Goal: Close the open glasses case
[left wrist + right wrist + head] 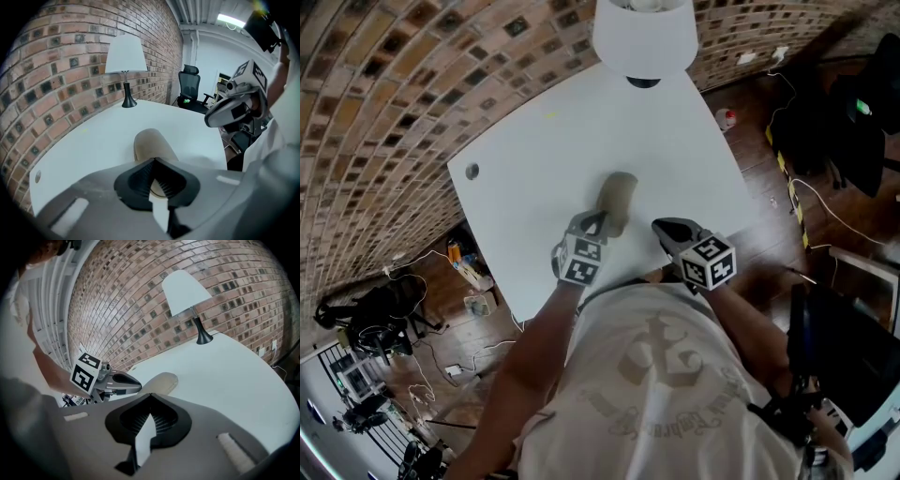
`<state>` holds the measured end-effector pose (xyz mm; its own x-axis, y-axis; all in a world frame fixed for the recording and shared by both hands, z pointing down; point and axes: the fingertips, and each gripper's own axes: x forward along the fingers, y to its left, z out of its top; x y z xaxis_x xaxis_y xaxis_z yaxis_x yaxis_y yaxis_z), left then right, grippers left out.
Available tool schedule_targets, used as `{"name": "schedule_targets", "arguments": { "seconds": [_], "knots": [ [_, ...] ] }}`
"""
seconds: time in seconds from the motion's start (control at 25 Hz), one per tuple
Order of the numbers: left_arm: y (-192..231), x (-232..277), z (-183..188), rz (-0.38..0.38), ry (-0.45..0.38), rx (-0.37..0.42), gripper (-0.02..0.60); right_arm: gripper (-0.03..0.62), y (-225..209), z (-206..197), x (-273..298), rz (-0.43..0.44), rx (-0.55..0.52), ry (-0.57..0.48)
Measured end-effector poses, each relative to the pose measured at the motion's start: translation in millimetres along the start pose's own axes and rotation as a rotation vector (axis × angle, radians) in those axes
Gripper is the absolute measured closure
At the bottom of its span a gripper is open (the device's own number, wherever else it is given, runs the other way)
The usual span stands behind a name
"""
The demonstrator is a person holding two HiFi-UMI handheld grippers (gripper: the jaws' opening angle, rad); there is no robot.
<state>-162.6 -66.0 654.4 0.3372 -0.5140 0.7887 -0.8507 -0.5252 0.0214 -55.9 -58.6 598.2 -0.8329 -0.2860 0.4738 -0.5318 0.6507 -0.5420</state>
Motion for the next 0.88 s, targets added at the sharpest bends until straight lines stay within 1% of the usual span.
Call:
{"name": "schedule_targets", "arguments": {
  "seconds": [0.2, 0.36, 0.52, 0.56, 0.72, 0.88],
  "knots": [
    [2.3, -2.8, 7.6, -0.013, 0.01, -0.001, 0.575, 0.585, -0.8, -2.0, -1.1, 0.001, 0.0, 0.0],
    [1.9, -3.1, 8.8, -0.003, 0.019, -0.038, 0.575, 0.585, -2.5, -4.4, -4.5, 0.001, 0.0, 0.001],
    [0.9, -2.7, 9.9, 0.0, 0.021, -0.049, 0.575, 0.585, -3.2, -6.3, -8.0, 0.012, -0.007, 0.006],
    [1.0, -2.6, 10.1, 0.0, 0.02, -0.064, 0.575, 0.585, -3.2, -6.2, -8.5, 0.015, -0.01, 0.008],
    [2.2, -5.5, 9.2, 0.015, -0.001, -0.161, 0.574, 0.585, 0.1, -2.8, -9.1, 0.044, -0.03, 0.012],
    [0.4, -8.8, 14.6, 0.05, -0.025, -0.167, 0.574, 0.585, -4.1, 2.3, -12.5, 0.071, -0.058, 0.019]
  ]
}}
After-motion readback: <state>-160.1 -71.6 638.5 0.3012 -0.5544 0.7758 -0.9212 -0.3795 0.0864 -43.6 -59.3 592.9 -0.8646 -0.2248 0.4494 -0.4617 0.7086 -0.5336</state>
